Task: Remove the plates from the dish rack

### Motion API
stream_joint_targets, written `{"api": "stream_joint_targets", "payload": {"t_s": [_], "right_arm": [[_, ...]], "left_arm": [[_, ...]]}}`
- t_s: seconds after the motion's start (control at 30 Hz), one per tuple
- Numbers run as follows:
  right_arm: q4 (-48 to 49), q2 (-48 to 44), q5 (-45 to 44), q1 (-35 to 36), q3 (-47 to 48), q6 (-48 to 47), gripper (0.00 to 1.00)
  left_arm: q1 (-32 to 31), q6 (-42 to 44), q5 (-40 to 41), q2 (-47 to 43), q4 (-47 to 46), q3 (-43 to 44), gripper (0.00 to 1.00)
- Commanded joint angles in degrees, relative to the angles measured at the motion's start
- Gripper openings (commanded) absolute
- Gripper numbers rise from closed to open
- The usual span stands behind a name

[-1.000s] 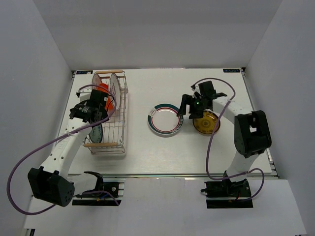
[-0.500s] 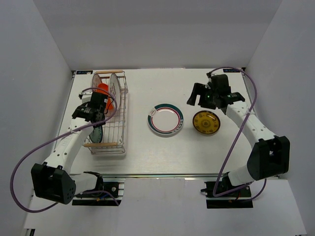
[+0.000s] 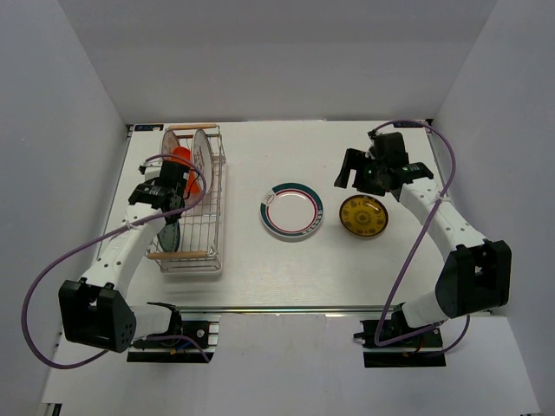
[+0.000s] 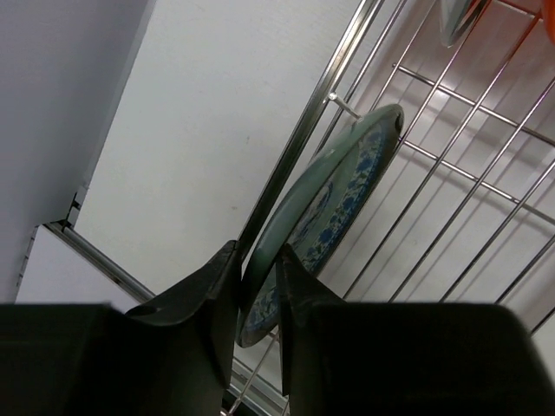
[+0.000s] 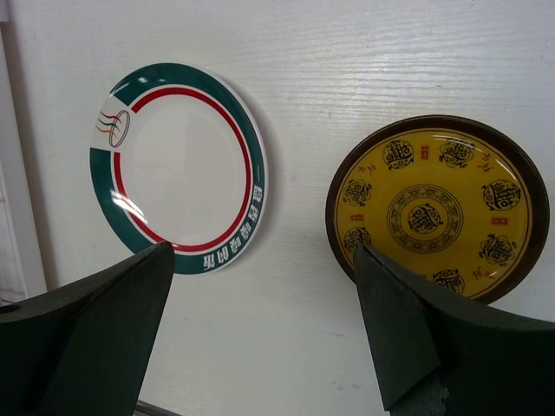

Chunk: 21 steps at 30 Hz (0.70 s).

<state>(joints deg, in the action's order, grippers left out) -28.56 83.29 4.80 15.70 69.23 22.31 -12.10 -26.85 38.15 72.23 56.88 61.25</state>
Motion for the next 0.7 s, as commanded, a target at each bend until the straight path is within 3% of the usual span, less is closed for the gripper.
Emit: {"api": "stream_joint_targets", "payload": {"t_s": [0.0, 0.13, 0.27, 0.43, 0.67], "right_arm": [[-0.5, -0.9, -0.8, -0.5, 2.7, 0.6, 0.89], [0.3, 0.5, 0.5, -0.5, 2.6, 0.5, 0.89], [0.2, 1.5, 1.4, -0.6, 2.7, 0.8, 0.89], [0.4, 1.4, 1.7, -0.5, 2.6, 0.8, 0.89], [0.7, 1.0, 2.4, -0.5, 2.5, 1.0, 0.89]], "left_arm": [[0.1, 0.1, -0.6, -1.4, 1.4, 2.6, 0.3], [0.1, -0.4, 0.2, -0.5, 4.0, 4.4, 0.23], [0.1, -0.7, 0.3, -0.2, 6.3, 6.2, 0.08], [-0.5, -0.9, 0.7, -0.9, 8.1, 8.3, 0.0], [-1.0, 0.9, 0.5, -2.9, 9.6, 12.0, 0.0]]}}
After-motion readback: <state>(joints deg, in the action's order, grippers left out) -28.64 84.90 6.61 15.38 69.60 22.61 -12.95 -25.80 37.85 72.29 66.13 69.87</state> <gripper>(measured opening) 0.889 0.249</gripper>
